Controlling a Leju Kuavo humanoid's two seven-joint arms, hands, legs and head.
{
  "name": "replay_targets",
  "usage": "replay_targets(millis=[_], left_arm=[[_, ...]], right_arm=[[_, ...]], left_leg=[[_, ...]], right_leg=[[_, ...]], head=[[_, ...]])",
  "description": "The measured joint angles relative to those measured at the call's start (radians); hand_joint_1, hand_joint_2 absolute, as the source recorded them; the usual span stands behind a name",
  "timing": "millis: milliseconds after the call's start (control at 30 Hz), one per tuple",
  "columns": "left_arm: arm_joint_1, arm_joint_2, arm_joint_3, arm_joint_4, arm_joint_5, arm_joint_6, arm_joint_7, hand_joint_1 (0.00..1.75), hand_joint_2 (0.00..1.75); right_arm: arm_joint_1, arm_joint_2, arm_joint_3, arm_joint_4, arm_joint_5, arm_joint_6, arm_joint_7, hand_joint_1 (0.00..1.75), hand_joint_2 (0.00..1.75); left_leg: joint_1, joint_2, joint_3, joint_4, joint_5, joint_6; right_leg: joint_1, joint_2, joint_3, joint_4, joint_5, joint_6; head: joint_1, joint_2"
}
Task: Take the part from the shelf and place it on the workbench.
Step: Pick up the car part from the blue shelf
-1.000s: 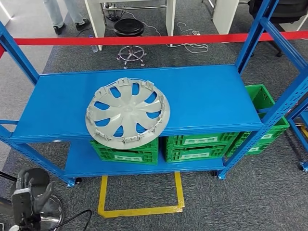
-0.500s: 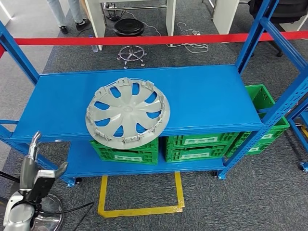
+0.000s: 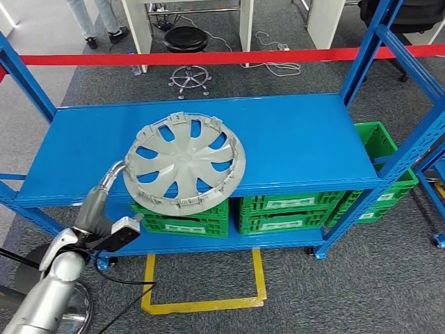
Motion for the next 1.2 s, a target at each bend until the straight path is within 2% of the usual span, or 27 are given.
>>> replay_targets(millis=[467,833,1000,1200], left_arm=[[-0.273,0.011,-0.319,0.223,-0.144,-0.072,0.140,0.00,1.75],[-0.473,0.021,-0.551,0.391,-0.135,-0.236,0.211,0.00,1.75],[-0.527,0.039,-0.622,0.428,-0.059,-0.302,0.228,0.00,1.75],[-0.551,0.070,-0.658,0.439,0.030,-0.328,0.231,0.00,1.75]], right_arm=[[0.019,-0.027,0.000,0.001,0.067,0.036,0.043,0.00,1.75],[0.028,-0.050,-0.011,0.006,0.133,0.068,0.075,0.00,1.75],[0.030,-0.059,-0.031,0.007,0.178,0.085,0.089,0.00,1.75],[0.029,-0.066,-0.056,0.007,0.231,0.100,0.088,0.00,1.75]], left_leg=[[0.000,0.000,0.000,0.000,0.000,0.000],[0.000,0.000,0.000,0.000,0.000,0.000],[0.000,0.000,0.000,0.000,0.000,0.000],[0.000,0.000,0.000,0.000,0.000,0.000]], right_leg=[[0.000,0.000,0.000,0.000,0.001,0.001],[0.000,0.000,0.000,0.000,0.001,0.001],[0.000,0.000,0.000,0.000,0.001,0.001],[0.000,0.001,0.000,0.000,0.001,0.001]], head=[[0.000,0.000],[0.000,0.000],[0.000,0.000],[0.000,0.000]])
